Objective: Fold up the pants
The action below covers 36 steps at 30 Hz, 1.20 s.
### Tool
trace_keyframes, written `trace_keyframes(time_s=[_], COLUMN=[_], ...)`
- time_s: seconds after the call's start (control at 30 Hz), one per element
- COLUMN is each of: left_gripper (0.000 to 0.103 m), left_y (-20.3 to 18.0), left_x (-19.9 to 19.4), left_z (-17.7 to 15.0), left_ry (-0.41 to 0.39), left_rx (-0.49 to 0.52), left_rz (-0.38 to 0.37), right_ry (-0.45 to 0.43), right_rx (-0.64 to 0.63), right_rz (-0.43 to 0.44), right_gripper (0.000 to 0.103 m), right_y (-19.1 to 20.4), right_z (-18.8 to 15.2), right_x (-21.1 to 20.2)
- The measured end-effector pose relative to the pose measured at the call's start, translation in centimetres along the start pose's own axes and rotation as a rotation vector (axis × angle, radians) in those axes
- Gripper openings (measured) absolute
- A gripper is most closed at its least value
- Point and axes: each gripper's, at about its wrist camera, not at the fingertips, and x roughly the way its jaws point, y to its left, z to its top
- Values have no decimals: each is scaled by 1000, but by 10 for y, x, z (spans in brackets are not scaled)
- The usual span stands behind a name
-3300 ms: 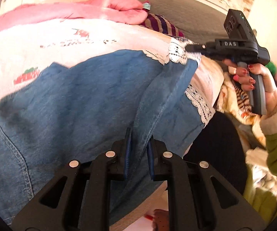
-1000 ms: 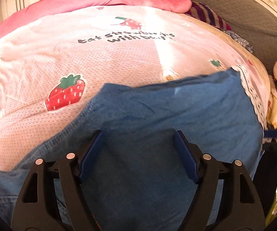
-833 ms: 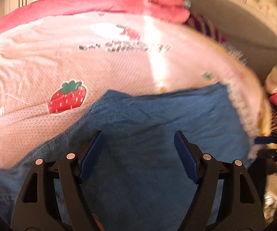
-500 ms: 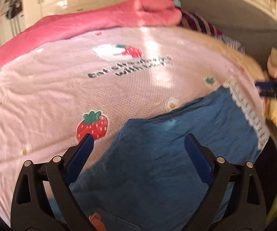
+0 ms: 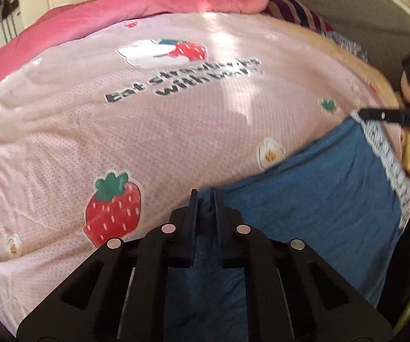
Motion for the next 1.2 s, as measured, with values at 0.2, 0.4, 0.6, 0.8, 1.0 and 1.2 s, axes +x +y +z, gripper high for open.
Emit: trace_keyframes(time_s=[0.2, 0.4, 0.6, 0.8, 1.0, 1.2], left_gripper=[1, 31, 65, 71, 71, 71], left_y=[2, 13, 18, 19, -1, -23], left_x=[20, -4, -93, -144, -150, -137], left_z=[5, 2, -44, -129, -171, -172], left_ry=[7, -72, -237, -231, -161, -167], left_rx=[6, -67, -160, -269, -263, -165], left_rz=[71, 56, 88, 131, 109, 226], right_ry=[-1, -65, -105, -31, 14, 136], right_rx=[-46, -50, -90, -57, -70, -61], right_rz=[-105, -130, -91, -90, -87, -111], right_gripper=[15, 39, 69, 74, 71, 28], right_y=[3, 6, 23, 22, 29, 28], right_z=[-5, -14, -64, -113, -128, -131], right_x=[21, -8, -62, -79, -76, -47])
